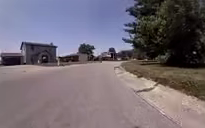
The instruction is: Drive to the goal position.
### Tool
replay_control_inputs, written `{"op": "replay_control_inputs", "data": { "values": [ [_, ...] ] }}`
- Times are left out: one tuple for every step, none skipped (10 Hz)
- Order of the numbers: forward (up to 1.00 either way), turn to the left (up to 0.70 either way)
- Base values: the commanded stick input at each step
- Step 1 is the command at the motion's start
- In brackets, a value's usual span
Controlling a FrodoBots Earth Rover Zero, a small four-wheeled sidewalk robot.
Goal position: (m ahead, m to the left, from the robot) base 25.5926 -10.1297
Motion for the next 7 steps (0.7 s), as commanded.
{"op": "replay_control_inputs", "data": {
  "values": [
    [0.70,0.00],
    [0.70,0.00],
    [0.70,0.00],
    [0.70,0.00],
    [0.70,0.00],
    [0.70,0.00],
    [0.70,0.00]
  ]
}}
